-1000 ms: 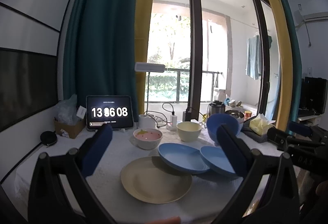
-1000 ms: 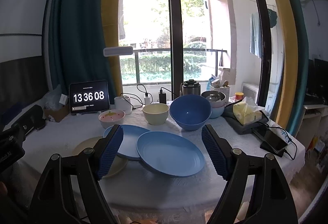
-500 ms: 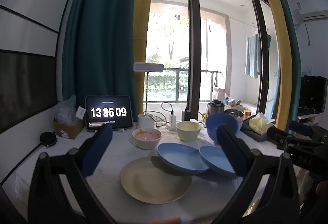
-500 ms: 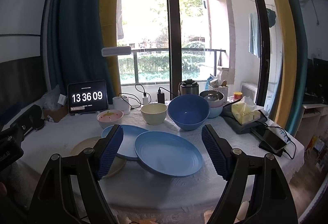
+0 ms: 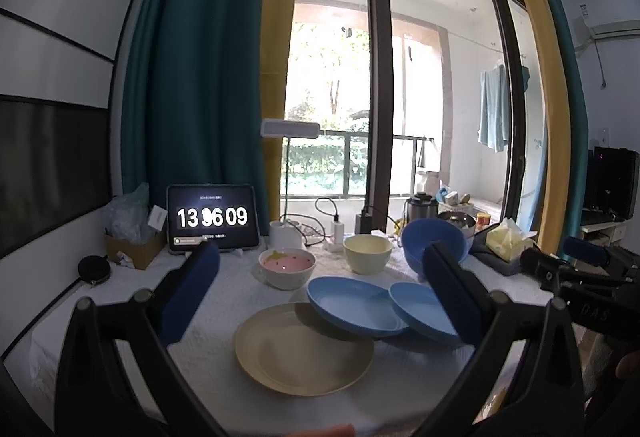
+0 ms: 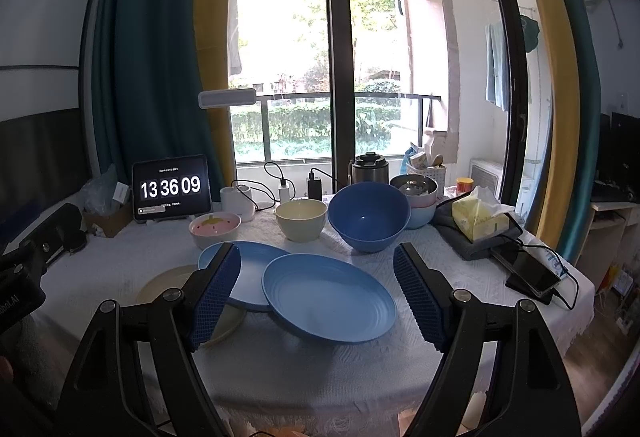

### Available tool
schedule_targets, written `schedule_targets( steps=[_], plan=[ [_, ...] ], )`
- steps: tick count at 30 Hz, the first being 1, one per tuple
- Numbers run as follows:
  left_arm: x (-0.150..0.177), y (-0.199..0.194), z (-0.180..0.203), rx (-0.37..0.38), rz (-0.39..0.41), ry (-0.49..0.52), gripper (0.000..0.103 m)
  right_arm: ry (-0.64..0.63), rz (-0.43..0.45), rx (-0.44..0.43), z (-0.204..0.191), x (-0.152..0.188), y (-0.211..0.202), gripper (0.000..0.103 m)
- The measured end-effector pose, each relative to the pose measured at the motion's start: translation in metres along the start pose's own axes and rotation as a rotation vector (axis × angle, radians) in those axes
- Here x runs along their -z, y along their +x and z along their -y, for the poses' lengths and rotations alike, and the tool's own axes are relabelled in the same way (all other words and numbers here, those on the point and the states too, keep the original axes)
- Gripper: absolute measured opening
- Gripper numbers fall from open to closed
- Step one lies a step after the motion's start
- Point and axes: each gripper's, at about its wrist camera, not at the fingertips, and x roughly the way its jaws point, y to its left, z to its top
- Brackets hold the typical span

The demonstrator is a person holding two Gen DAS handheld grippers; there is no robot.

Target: Organize plates and bowls

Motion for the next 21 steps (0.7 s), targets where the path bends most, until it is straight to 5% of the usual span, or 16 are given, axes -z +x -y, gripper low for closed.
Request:
schedule_targets(
  steps=[21],
  plan=[
    [0.0046, 0.0017, 0.0032, 0.002, -0.008, 0.006, 0.102, 0.020, -0.018, 0.009, 0.0010, 0.0012, 0.0057, 0.082]
  ],
)
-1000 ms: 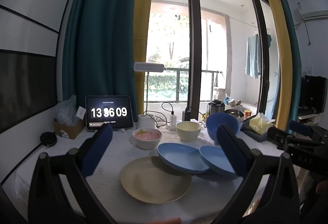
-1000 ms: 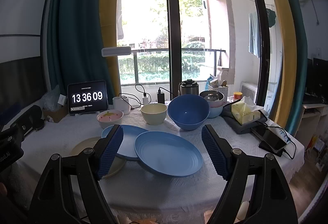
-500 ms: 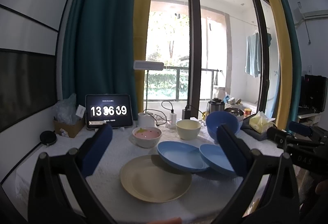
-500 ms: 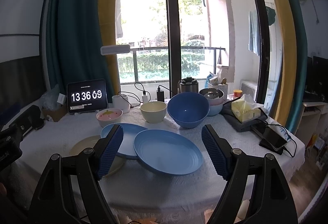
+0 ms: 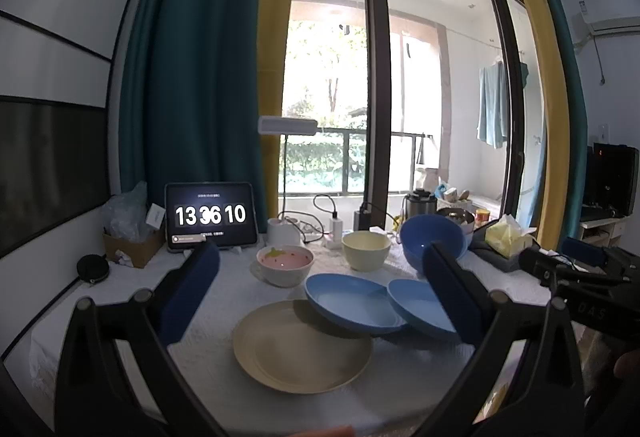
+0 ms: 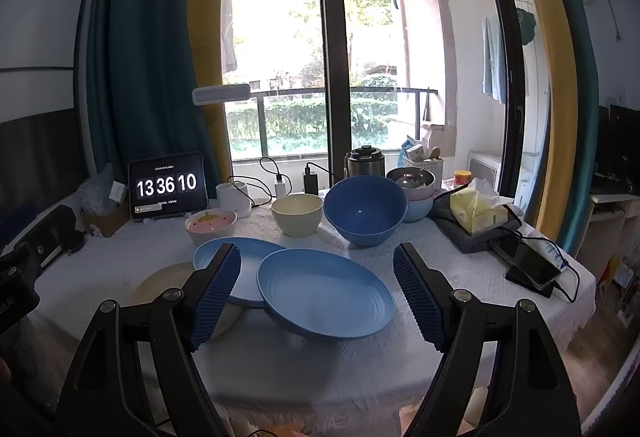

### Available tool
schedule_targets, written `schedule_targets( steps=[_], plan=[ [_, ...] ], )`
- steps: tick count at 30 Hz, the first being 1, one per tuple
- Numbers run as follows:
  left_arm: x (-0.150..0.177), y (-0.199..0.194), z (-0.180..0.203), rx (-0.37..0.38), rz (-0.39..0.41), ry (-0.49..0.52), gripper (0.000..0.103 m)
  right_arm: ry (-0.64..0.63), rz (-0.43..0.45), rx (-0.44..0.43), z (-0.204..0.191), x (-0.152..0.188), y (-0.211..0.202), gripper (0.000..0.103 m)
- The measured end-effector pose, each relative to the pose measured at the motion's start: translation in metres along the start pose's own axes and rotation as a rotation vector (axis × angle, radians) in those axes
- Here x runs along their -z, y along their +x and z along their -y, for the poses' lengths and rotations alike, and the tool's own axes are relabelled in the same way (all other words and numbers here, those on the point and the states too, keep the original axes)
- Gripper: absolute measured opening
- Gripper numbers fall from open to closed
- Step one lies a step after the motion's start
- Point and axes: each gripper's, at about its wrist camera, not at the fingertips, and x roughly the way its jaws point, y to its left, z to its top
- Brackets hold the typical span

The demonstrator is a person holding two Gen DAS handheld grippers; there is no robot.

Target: Organize plates and bowls

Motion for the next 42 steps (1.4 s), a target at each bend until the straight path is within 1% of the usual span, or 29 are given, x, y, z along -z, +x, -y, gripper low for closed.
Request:
schedule_targets(
  steps=[12, 21, 30, 36, 39, 42],
  plan=[
    [0.004, 0.001, 0.001, -0.001, -0.008, -0.001, 0.102, -0.001, -0.005, -0.001, 0.001, 0.002, 0.002, 0.082],
    [0.010, 0.007, -0.002, -0.010, -0.042, 0.001, 0.102, -0.001, -0.031, -0.005, -0.002, 0.007, 0.012, 0.082],
    [0.020, 0.032, -0.007, -0.030, -0.105, 0.008, 0.102, -0.001, -0.112, -0.030, -0.009, 0.020, 0.043, 0.082],
    [0.031, 0.059, -0.014, -0.039, -0.170, 0.006, 0.101, -0.006, -0.185, -0.075, -0.021, 0.032, 0.072, 0.082],
    [0.036, 0.074, -0.017, -0.041, -0.207, 0.009, 0.101, -0.012, -0.221, -0.109, -0.029, 0.038, 0.085, 0.075],
    [0.039, 0.087, -0.019, -0.039, -0.234, 0.014, 0.101, -0.006, -0.245, -0.118, -0.032, 0.039, 0.098, 0.075]
  ],
)
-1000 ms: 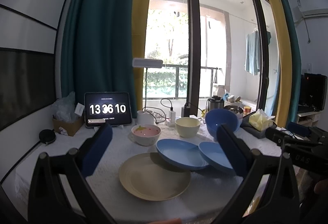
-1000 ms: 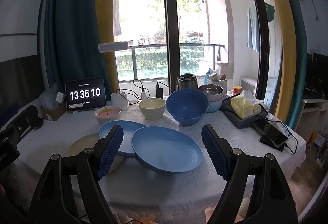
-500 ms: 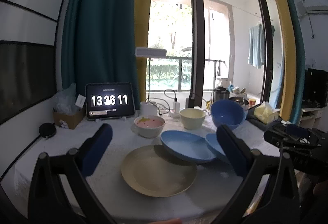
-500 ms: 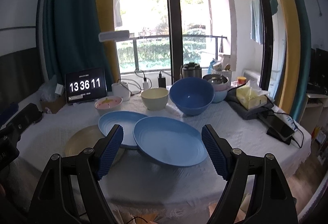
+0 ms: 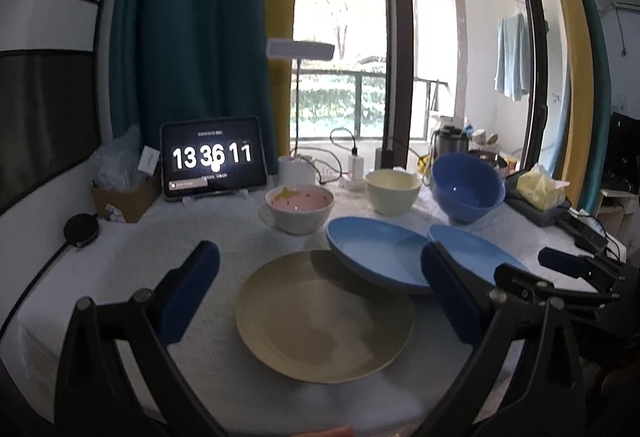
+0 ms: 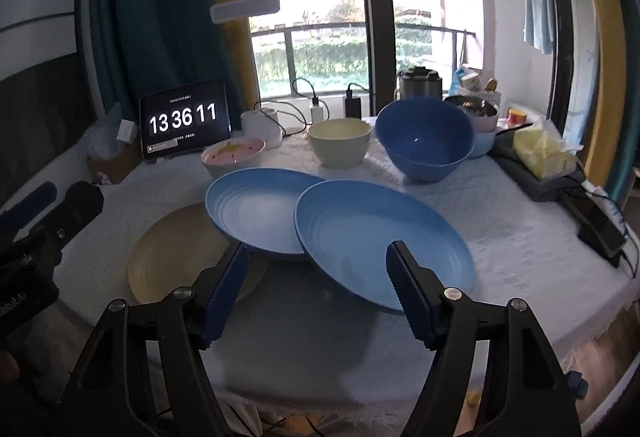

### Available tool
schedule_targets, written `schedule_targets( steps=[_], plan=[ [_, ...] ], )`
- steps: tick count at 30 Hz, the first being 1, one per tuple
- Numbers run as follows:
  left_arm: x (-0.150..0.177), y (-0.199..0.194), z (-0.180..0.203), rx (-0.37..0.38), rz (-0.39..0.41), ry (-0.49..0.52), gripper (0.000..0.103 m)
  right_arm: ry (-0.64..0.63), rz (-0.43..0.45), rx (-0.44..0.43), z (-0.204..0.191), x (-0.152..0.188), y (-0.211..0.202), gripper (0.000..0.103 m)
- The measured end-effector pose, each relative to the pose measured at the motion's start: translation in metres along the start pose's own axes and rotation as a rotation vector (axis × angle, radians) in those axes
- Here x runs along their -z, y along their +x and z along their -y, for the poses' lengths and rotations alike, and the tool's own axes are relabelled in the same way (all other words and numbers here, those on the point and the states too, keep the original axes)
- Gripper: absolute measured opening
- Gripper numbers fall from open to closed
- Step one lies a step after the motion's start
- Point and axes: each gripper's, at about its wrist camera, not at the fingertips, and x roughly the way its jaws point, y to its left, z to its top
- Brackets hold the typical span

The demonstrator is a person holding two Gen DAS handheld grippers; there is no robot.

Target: Organize plates and bowls

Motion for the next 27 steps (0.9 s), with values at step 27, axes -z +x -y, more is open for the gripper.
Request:
schedule_targets(
  steps=[27],
  plan=[
    [-0.012, 0.104, -0.006, -0.016, -0.184, 0.036, 0.083, 0.140, -0.221, -0.133, 0.007, -0.016, 0.098, 0.045]
  ],
)
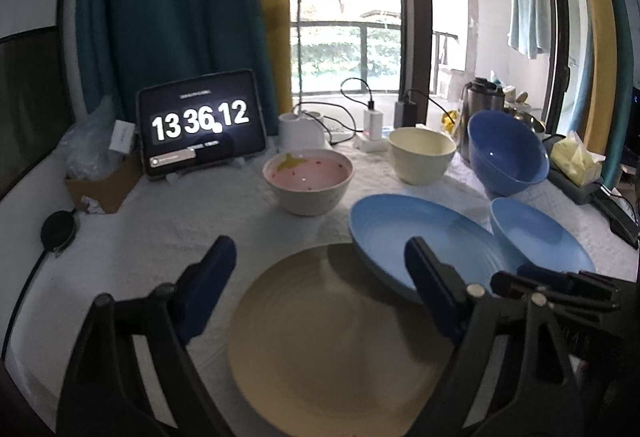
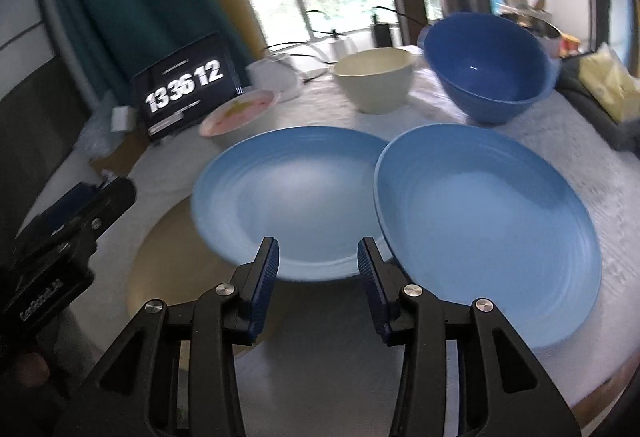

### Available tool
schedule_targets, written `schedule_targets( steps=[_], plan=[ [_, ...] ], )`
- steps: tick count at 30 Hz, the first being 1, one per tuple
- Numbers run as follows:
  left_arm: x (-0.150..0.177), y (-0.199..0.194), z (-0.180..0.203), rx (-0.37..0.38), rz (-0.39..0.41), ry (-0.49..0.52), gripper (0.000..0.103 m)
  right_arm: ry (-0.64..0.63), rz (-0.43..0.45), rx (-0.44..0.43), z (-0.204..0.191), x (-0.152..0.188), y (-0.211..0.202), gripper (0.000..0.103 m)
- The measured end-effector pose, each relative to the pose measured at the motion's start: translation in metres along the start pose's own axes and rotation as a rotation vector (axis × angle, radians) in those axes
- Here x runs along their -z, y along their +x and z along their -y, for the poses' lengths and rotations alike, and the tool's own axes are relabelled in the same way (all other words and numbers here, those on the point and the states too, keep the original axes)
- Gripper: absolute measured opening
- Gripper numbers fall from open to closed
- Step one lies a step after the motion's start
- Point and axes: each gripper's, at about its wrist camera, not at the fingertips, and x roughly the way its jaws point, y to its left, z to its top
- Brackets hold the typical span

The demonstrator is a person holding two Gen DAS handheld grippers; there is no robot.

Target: Organize plates and bowls

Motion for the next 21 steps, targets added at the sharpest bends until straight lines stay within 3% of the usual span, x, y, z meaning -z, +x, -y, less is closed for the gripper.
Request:
schedule_targets(
  steps=[8, 16, 21],
  plan=[
    [-0.005, 0.042, 0.014, 0.040, -0.102, 0.003, 0.070, 0.059, -0.021, 0.055, 0.025, -0.006, 0.016, 0.045],
    [-0.002, 0.063, 0.026, 0.059, -0.145, 0.025, 0.068, 0.071, -0.051, 0.086, 0.032, -0.009, 0.034, 0.045],
    [-0.001, 0.065, 0.033, 0.071, -0.138, 0.040, 0.041, 0.057, -0.048, 0.102, 0.031, -0.009, 0.036, 0.045]
  ],
)
